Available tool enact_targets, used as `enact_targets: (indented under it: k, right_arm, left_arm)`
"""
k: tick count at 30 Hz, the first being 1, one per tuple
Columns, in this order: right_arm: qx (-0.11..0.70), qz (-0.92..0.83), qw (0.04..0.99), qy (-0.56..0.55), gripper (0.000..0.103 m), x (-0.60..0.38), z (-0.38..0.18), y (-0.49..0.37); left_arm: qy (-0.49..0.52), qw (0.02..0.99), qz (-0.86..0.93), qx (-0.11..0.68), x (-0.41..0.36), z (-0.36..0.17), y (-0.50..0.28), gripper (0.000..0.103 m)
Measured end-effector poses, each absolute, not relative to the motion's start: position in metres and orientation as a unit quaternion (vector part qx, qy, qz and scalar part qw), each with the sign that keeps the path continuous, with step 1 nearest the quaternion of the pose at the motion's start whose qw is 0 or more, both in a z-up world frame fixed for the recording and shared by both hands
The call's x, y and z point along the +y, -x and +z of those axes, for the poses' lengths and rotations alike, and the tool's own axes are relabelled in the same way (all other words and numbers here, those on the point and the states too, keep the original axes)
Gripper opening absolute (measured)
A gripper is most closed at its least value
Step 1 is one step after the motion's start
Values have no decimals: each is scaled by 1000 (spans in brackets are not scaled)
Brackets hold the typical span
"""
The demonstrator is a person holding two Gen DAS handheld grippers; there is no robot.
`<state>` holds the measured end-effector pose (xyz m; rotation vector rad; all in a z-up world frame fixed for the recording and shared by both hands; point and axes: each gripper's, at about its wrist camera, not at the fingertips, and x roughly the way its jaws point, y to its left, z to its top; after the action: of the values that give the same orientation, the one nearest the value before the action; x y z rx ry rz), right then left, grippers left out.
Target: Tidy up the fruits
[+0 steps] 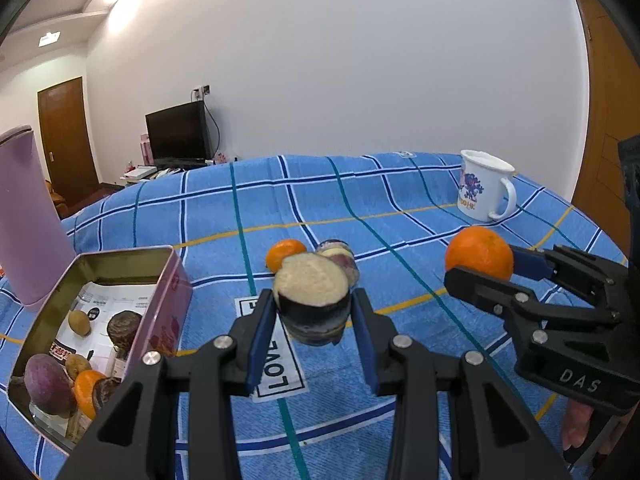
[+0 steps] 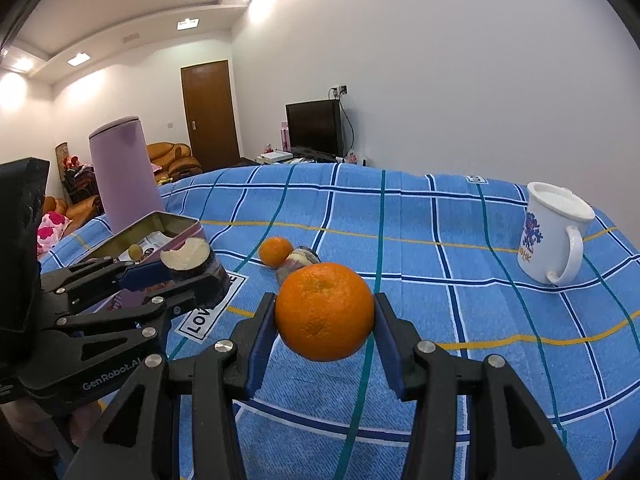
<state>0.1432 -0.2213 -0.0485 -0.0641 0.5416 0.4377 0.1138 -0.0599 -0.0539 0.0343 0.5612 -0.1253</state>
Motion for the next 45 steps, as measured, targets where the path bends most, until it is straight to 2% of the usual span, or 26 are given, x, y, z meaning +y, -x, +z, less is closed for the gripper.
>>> enact_targets:
  k: [45]
  right_arm:
    - [214,218,952,36,49,-225,-39,-125]
  left_arm:
    - [-27,973,-57,221,-62,-44,-91,40]
